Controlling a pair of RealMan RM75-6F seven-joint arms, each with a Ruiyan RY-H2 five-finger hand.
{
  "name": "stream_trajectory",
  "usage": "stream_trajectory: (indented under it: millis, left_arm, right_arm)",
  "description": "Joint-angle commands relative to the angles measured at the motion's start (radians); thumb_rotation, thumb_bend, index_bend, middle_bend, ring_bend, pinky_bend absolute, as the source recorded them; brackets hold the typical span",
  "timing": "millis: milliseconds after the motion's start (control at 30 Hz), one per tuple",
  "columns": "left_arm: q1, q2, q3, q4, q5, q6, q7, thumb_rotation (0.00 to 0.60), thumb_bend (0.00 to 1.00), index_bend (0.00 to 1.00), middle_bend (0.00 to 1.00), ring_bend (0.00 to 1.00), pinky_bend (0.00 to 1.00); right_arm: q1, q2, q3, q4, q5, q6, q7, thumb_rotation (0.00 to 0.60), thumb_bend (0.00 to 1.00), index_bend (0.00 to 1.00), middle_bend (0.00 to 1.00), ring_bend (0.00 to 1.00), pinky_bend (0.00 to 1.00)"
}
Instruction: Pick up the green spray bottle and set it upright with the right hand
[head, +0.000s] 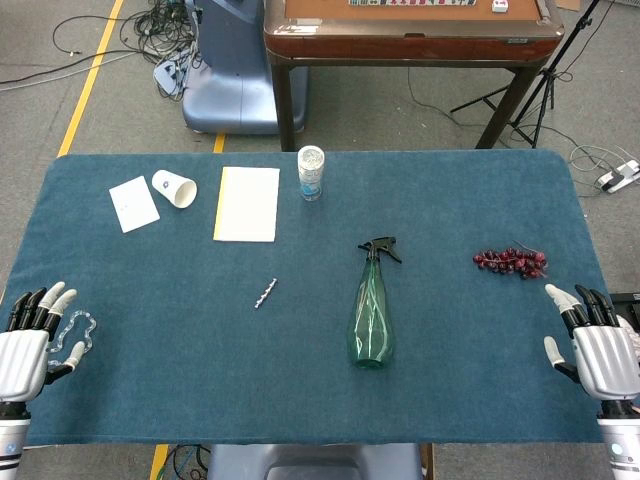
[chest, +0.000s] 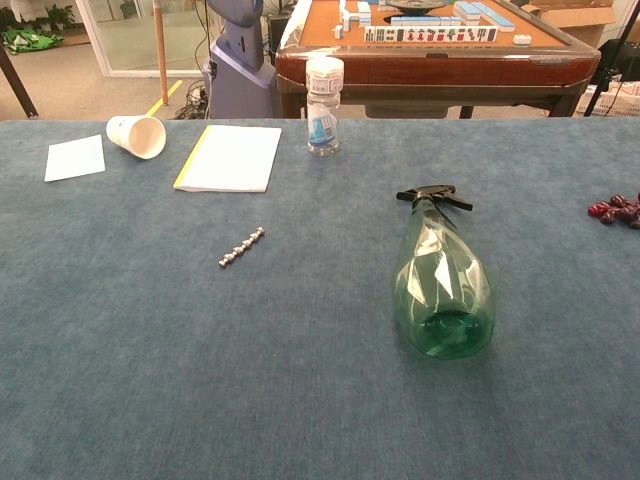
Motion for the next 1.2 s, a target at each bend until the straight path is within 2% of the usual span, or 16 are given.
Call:
stream_trajectory:
  millis: [33, 433, 567, 800, 1000, 1200]
  left_arm:
    - [-0.001, -0.001, 0.000, 0.001, 0.002, 0.001, -0.002, 0.600, 0.35, 0.12, 0.07, 0.04, 0.00]
    - [0.004, 0.005, 0.003, -0.001, 0.012, 0.014, -0.012, 0.600, 0.35, 0.12, 0.07, 0.04, 0.00]
    - [0.006, 0.008, 0.006, -0.006, 0.015, 0.015, -0.010, 0.600, 0.35, 0.13, 0.07, 0.04, 0.00]
    - [0.012, 0.014, 0.011, -0.020, 0.024, 0.024, 0.000, 0.600, 0.35, 0.16, 0.07, 0.04, 0.00]
    - [0.022, 0.015, 0.018, -0.022, 0.028, 0.035, 0.001, 0.600, 0.35, 0.19, 0.07, 0.04, 0.00]
    - [0.030, 0.017, 0.022, -0.021, 0.031, 0.043, -0.003, 0.600, 0.35, 0.21, 0.07, 0.04, 0.00]
  right_arm:
    - [-0.003, 0.006, -0.006, 0.000, -0.018, 0.010, 0.011, 0.600, 0.41, 0.13, 0.22, 0.07, 0.11]
    - [0.005, 0.028, -0.024, -0.012, -0.103, 0.030, 0.040, 0.600, 0.42, 0.13, 0.24, 0.08, 0.11]
    - [0.046, 0.041, -0.031, -0.035, -0.159, -0.007, 0.043, 0.600, 0.48, 0.13, 0.24, 0.08, 0.11]
    - [0.164, 0.059, -0.038, -0.125, -0.258, -0.148, 0.009, 0.600, 0.66, 0.14, 0.24, 0.08, 0.11]
    - [0.283, 0.038, -0.027, -0.202, -0.279, -0.309, -0.004, 0.600, 0.68, 0.14, 0.23, 0.08, 0.11]
    - [0.383, -0.016, -0.010, -0.227, -0.279, -0.433, -0.020, 0.600, 0.70, 0.16, 0.23, 0.08, 0.11]
